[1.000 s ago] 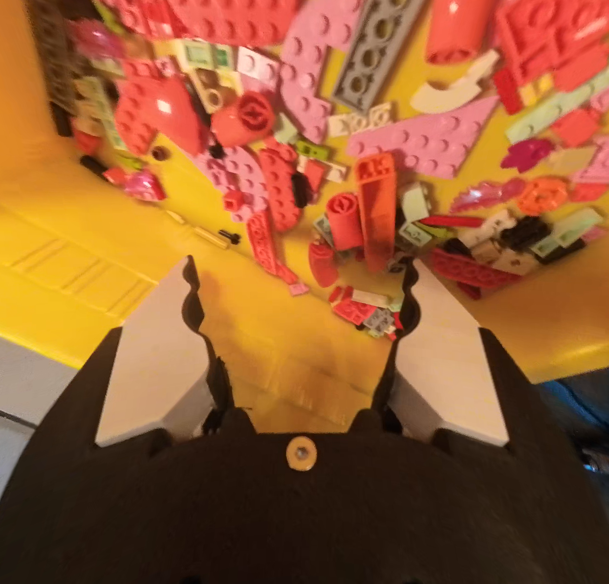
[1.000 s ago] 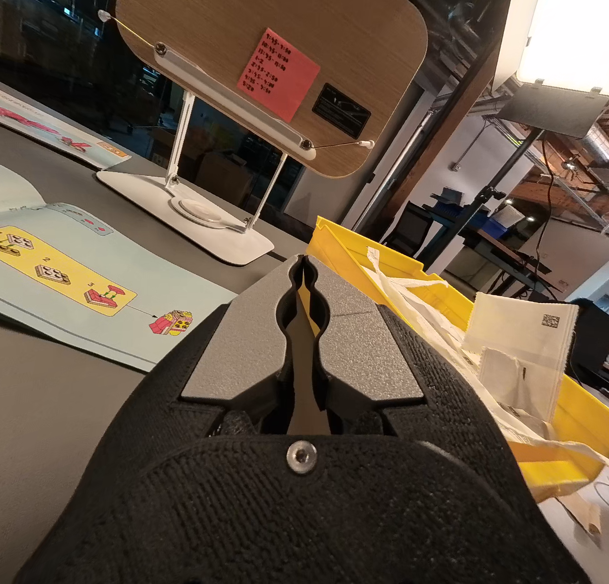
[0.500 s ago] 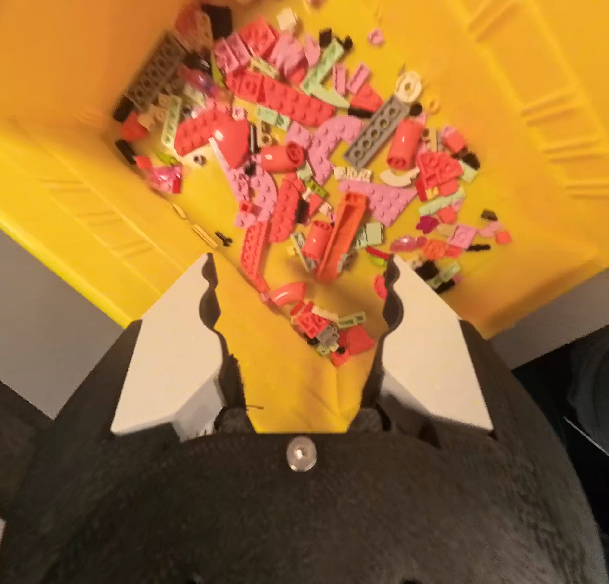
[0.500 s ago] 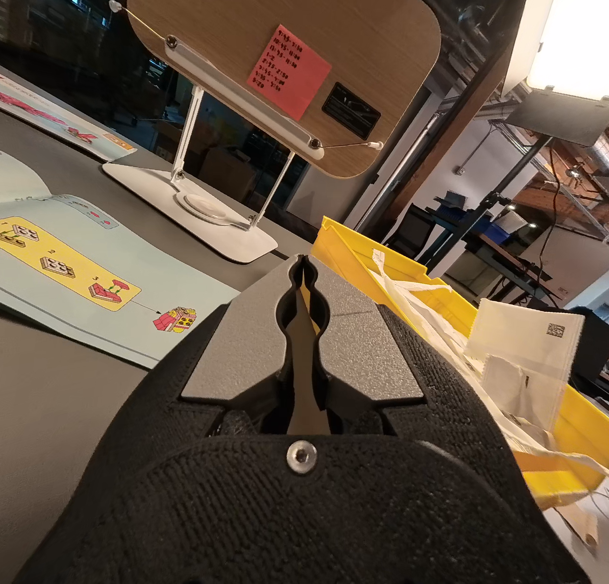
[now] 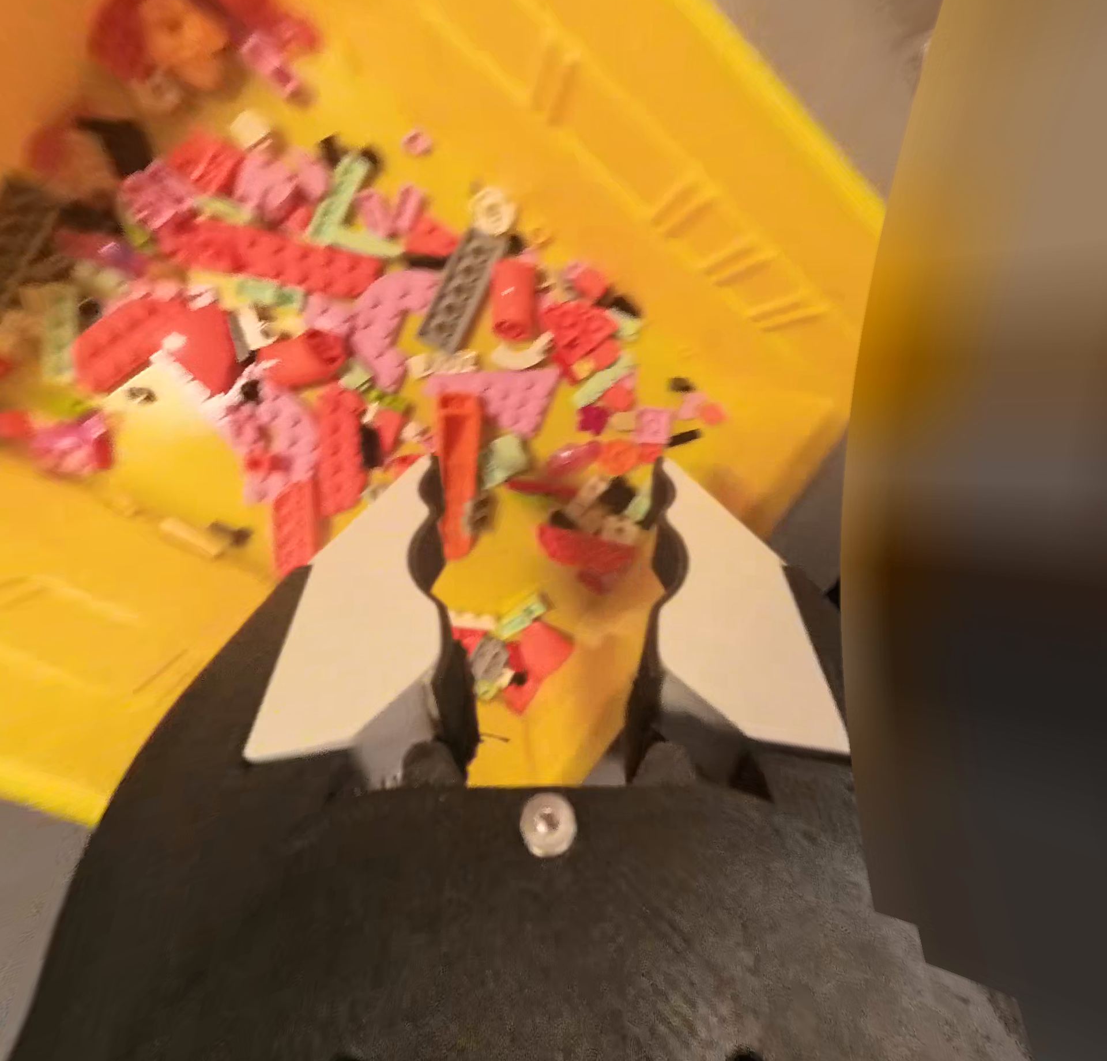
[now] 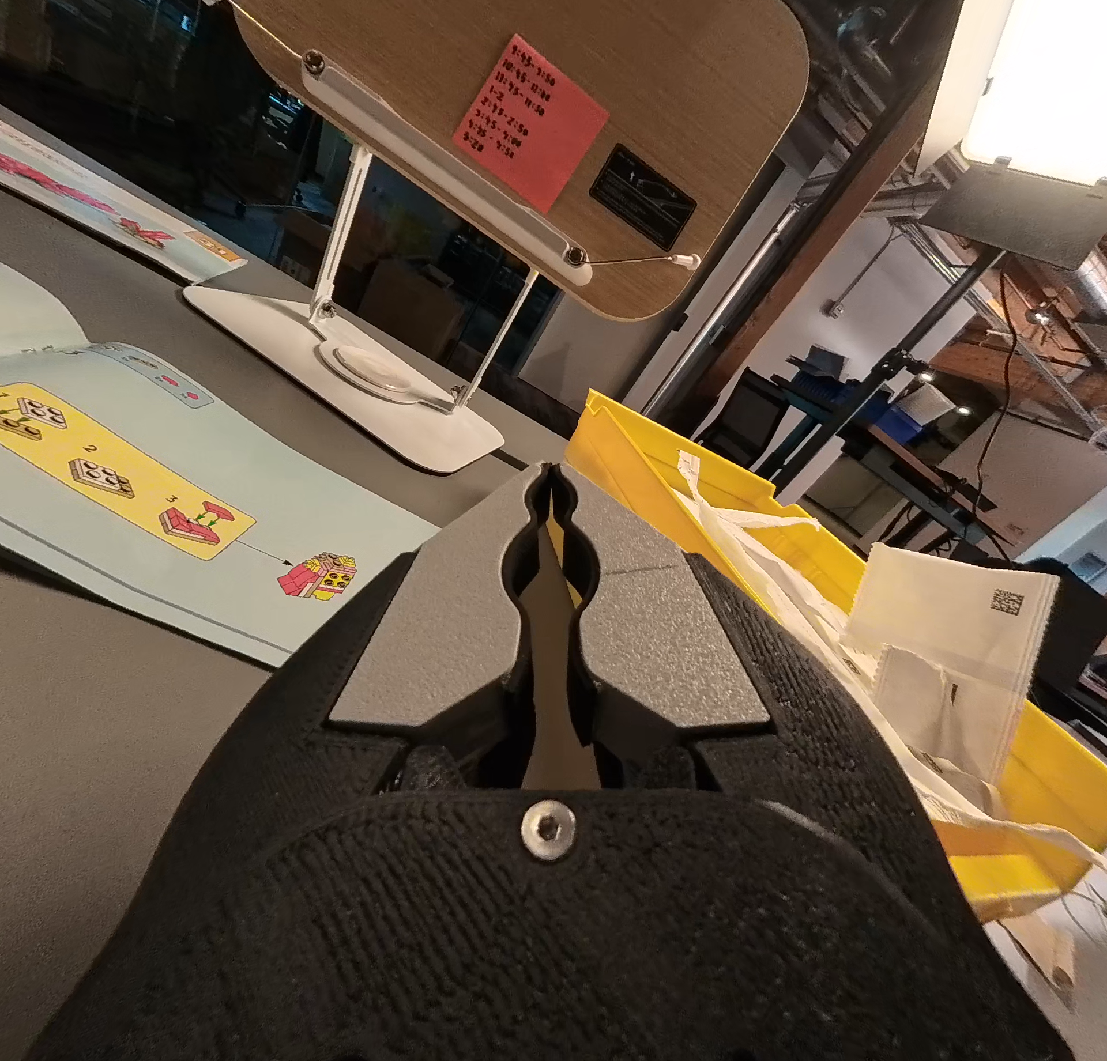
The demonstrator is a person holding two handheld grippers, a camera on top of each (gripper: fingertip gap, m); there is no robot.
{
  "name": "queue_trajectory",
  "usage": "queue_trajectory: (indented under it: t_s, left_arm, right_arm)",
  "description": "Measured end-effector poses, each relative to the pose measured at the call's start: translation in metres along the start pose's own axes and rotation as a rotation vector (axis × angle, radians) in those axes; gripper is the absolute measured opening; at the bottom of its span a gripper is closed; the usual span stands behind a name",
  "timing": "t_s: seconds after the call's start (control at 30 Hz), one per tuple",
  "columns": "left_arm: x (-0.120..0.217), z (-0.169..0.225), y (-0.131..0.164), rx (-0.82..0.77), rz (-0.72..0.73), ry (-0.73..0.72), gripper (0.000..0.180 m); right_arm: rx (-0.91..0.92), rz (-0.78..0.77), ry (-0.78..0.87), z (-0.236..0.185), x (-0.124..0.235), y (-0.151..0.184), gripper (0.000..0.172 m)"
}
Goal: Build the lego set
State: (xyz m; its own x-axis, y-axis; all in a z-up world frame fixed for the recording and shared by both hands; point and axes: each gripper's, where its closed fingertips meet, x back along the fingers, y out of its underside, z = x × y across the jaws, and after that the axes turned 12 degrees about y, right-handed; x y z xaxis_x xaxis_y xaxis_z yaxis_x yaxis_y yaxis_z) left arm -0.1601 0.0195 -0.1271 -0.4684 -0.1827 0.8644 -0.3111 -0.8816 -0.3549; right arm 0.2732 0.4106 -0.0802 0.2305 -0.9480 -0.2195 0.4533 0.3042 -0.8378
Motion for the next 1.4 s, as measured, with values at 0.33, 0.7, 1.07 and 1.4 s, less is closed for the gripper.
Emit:
queue_trajectory:
  t_s: [0.33,0.7,1.07,1.4]
  left_arm:
    - [-0.001,-0.002,-0.006,-0.061,0.021,-0.064,0.012]
    - [0.018,-0.045,-0.027,0.126,0.292,-0.104,0.027]
    - [0.043,-0.113,-0.058,0.054,0.176,-0.346,0.017]
    - [0.007,-0.147,-0.052,0.165,-0.1,-0.159,0.0]
  right_arm:
    - [-0.001,-0.002,0.003,0.0,0.0,0.0,0.0]
    - [-0.002,0.001,0.001,-0.001,0.0,0.0,0.0]
    - [-0.023,0.002,-0.019,-0.003,0.0,-0.001,0.0]
    - [-0.017,-0.003,-0.012,-0.002,0.0,0.0,0.0]
